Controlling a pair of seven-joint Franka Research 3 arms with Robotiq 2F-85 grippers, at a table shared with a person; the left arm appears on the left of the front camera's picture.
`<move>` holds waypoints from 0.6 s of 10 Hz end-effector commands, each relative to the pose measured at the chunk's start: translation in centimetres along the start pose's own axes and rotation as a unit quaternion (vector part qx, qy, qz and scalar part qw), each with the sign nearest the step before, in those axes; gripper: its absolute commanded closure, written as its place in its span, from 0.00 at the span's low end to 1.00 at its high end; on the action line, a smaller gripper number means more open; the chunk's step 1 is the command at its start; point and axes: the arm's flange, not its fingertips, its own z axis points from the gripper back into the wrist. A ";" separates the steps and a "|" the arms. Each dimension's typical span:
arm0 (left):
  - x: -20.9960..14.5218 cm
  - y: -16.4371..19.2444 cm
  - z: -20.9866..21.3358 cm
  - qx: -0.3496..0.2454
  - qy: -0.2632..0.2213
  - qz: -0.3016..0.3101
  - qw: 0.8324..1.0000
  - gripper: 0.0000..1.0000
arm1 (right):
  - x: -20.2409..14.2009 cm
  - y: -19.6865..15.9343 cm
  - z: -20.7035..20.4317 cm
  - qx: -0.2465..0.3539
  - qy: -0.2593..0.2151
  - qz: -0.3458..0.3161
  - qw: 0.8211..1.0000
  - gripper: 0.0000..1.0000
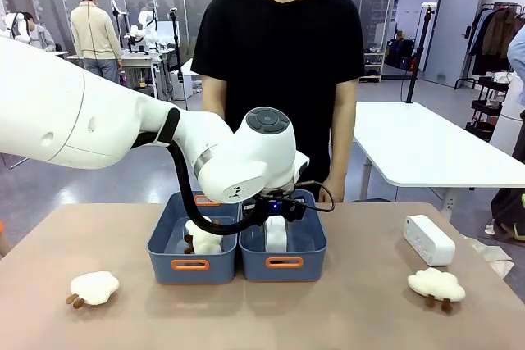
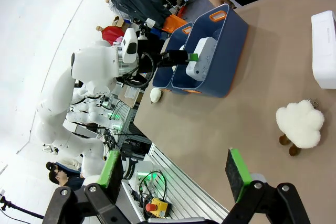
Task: Sort the digital clocks into the basket.
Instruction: Pick up the Digital clock from the table and place it into the empty Plastic storage basket.
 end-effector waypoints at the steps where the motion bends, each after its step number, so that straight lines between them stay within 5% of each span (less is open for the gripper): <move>1: 0.5 0.5 0.8 0.008 0.011 -0.005 1.000 0.26 | 0.2 0.0 0.0 0.007 -0.007 0.005 1.000 0.00; 3: 0.6 2.0 2.8 -0.011 0.014 -0.008 1.000 0.26 | 0.2 0.0 0.0 0.007 -0.007 0.005 1.000 0.00; 6: 1.3 11.6 9.9 -0.094 0.079 -0.029 0.992 0.26 | 0.2 0.0 0.0 0.007 -0.007 0.005 1.000 0.00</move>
